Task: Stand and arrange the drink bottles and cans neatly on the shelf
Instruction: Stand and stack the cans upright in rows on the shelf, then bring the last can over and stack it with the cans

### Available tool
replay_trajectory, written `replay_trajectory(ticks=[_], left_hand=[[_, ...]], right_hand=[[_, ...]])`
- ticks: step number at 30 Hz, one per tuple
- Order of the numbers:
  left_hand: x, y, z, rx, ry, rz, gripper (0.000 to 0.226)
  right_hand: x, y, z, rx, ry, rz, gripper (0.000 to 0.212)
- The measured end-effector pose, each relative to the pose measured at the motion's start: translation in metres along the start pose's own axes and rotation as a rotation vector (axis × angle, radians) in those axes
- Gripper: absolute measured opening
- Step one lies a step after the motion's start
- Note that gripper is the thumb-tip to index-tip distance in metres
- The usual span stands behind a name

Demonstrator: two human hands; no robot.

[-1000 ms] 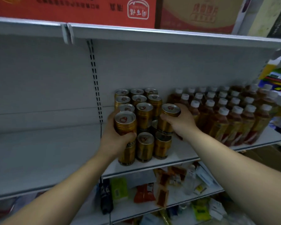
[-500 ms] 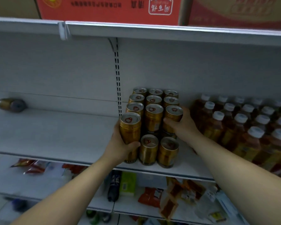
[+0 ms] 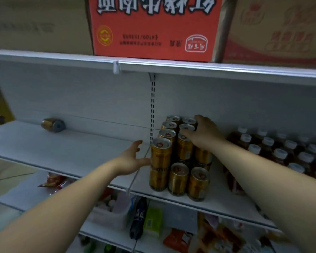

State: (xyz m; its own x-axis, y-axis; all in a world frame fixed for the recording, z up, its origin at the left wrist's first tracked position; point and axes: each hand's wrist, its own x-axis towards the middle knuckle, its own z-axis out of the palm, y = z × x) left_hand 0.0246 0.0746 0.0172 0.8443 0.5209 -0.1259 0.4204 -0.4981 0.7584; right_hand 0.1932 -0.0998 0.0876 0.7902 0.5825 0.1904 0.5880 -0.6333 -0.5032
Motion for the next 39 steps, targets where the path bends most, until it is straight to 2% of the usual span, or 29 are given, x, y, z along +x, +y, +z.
replay_trajectory(ticks=[7,12,17,22,30,39], left_hand=[[-0.032,-0.039,-0.108,0.375,0.046,0.032,0.080],[-0.048,-0.106,-0.193,0.507,0.098,0.015,0.079],[-0.064,-0.179,-0.274,0.562,0.113,-0.059,0.079],[-0.069,-0.242,-0.329,0.587,0.126,-0.145,0.078],[-0.029,-0.307,-0.373,0.515,0.135,-0.187,0.078],[0.072,-0.387,-0.403,0.475,0.073,-0.241,0.075]], right_hand=[[0.019,-0.117,0.050,-0.032,-0.204,-0.113,0.086],[0.032,-0.214,0.118,-0.025,-0.269,-0.183,0.089],[0.041,-0.304,0.190,-0.025,-0.277,-0.242,0.086],[0.050,-0.365,0.247,-0.063,-0.361,-0.265,0.087],[0.096,-0.425,0.320,-0.113,-0.405,-0.273,0.082],[0.191,-0.465,0.425,-0.144,-0.421,-0.274,0.069]])
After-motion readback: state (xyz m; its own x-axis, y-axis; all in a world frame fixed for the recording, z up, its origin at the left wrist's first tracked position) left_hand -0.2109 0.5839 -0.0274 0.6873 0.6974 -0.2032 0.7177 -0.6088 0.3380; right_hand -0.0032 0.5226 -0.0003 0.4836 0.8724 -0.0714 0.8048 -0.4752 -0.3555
